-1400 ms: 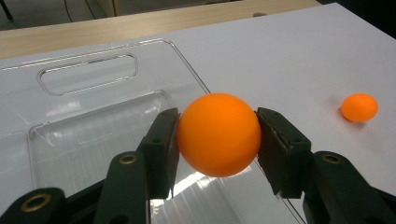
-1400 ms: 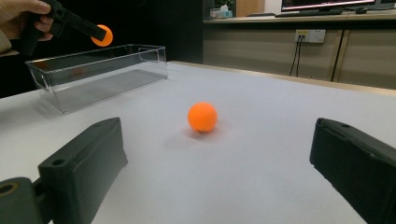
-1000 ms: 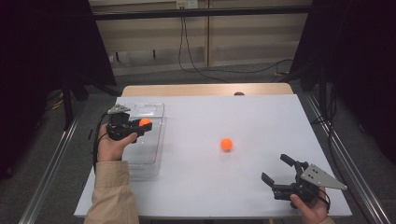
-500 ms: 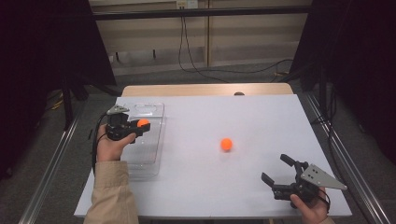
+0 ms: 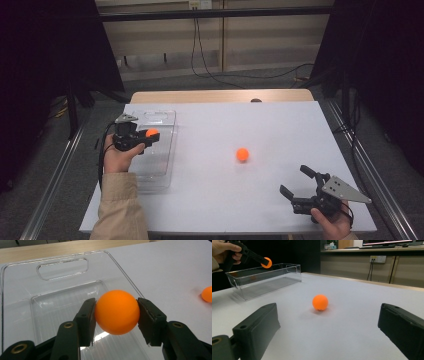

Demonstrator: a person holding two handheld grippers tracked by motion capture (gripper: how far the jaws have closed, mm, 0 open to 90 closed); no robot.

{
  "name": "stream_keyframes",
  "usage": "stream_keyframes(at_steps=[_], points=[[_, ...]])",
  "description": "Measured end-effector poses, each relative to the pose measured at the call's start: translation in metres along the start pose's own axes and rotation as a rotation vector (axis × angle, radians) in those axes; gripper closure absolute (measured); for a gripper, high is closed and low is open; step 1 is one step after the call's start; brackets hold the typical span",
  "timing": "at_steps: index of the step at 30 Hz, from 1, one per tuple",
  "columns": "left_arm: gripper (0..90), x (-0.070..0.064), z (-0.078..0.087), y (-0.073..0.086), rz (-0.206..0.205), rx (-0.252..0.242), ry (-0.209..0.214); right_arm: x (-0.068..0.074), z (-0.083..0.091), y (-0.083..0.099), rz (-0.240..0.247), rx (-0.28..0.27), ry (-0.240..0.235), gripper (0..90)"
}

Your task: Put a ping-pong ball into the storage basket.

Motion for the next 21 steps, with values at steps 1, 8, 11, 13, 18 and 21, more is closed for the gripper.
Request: stream_keyframes(at_steps=[1, 8, 11, 13, 18, 21], points=[[50.9, 0.0004, -0.0001, 0.0002, 0.0, 0.0, -0.001, -0.0001, 0.0001, 0.0001, 0.002, 0.001, 0.0, 2.6], [50.9, 0.0045, -0.0014, 0.0024, 0.005, 0.006, -0.02, -0.0002, 0.0001, 0.0001, 0.005, 0.001, 0.0, 2.6], [50.9, 0.0055, -0.0023, 0.0033, 0.009, 0.009, -0.025, -0.0001, 0.0, 0.0001, 0.003, 0.001, 0.0, 2.6], [50.9, 0.0066, -0.0033, 0.0044, 0.007, 0.015, -0.034, -0.0002, 0.0, 0.0001, 0.004, 0.001, 0.0, 2.6], [50.9, 0.0085, -0.005, 0.0069, 0.009, 0.027, -0.036, -0.0002, 0.0001, 0.0, 0.002, 0.0, 0.001, 2.7], [50.9, 0.0092, -0.0059, 0.0073, 0.011, 0.027, -0.042, -0.0003, 0.0002, 0.0, 0.004, 0.0, 0.001, 2.7]])
Point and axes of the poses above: each handheld gripper's, and its own axes: z roughly backward along the jaws, y roughly out of its underside, x roughly to its left, the point moved 9 cm from there along -z, roughly forward along the jaws, and after that the axes turned 7 degrees about x, right-handed, at the moved point
